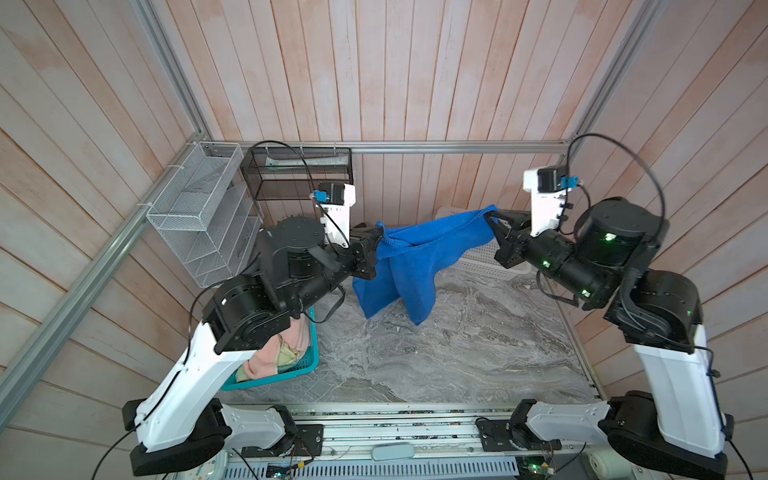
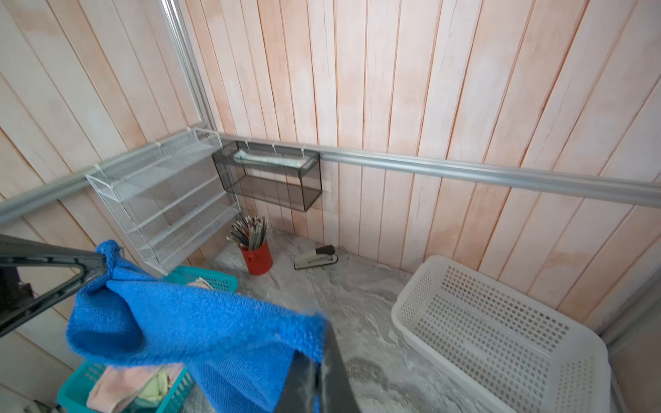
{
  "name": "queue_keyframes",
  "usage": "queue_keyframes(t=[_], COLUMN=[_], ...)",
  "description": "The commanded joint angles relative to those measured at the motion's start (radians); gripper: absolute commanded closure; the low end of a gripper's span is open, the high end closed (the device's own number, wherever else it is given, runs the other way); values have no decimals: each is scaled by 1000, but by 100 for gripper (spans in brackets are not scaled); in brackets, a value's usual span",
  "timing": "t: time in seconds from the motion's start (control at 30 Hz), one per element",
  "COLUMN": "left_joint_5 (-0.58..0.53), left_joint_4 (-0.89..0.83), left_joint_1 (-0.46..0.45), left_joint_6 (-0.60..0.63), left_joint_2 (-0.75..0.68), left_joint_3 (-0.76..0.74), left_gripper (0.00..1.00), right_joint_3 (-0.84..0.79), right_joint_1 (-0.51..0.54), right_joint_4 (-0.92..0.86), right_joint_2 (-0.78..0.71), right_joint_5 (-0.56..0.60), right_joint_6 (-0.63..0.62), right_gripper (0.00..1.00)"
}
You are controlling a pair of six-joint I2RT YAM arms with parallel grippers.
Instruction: Fold and stack the towels
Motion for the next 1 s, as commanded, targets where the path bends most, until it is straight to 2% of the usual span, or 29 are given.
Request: queue_keyframes(t=[0.0,0.17,0.23,0.3,0.43,0.53,0.6,0.7,0.97], left_joint_5=[163,479,534,572,588,582,580,580,593], left_joint_4=[-34,307,407,479,511,508,505,512,612], left_joint_1=[107,306,342,361,369,373,374,374,376], left_joint_6=[-7,-102,-129,-150,-175,-180,-184,-203,-328], left_joint_2=[28,-14,10,46,69,47,38,32,26], left_joint_3=[-208,-706,-853,-960,-1066,-1112,-1126,-1137,-1199], left_gripper=[100,100,100,100,98,89,78,67,54], right_joint_3=[-363,-1000,-1175,-1294,-1370,-1394,-1407,-1415,-1410], right_joint_1=[-38,-286,-327,-331,-331,-331,-331,-331,-331], right_joint_4=[41,417,534,605,620,621,631,644,646], right_joint_2=[-41,-171,-172,-150,-107,-101,-100,-97,-86], right_joint_5=[-20,-376,-435,-444,-469,-466,-471,-479,-495], right_joint_6=[14,180,233,263,256,253,254,257,251], right_gripper=[100,100,100,100,100,100,100,100,100])
